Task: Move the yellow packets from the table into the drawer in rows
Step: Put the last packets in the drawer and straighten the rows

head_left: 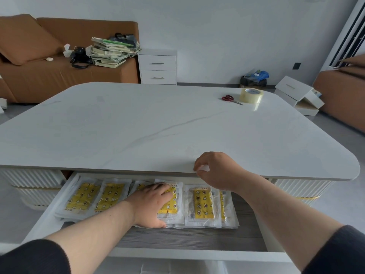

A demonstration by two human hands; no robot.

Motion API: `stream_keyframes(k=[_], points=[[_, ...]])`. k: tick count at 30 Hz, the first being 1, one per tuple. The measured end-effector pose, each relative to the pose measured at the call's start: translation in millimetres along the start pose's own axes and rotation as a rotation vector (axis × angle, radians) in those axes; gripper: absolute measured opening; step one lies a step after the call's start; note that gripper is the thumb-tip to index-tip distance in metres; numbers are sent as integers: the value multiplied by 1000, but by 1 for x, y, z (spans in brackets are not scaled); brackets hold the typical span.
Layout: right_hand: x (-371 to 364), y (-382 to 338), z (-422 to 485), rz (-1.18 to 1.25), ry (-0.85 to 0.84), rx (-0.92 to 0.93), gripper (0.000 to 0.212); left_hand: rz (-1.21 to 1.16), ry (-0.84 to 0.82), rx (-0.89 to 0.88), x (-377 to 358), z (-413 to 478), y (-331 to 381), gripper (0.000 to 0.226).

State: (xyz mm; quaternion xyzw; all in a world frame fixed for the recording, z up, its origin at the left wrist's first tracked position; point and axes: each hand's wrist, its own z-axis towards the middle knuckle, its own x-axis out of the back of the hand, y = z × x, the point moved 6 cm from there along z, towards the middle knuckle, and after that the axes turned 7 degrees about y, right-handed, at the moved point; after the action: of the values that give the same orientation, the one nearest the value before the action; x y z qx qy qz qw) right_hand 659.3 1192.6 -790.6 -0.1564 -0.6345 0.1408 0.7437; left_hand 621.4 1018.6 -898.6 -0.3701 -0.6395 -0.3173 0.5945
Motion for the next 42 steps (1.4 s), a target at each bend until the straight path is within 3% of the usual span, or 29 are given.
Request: stream_keyframes(k=[42], points=[[-1,1,0,6,7,-1,18,-50,-35,43,-1,-4,-5,90]])
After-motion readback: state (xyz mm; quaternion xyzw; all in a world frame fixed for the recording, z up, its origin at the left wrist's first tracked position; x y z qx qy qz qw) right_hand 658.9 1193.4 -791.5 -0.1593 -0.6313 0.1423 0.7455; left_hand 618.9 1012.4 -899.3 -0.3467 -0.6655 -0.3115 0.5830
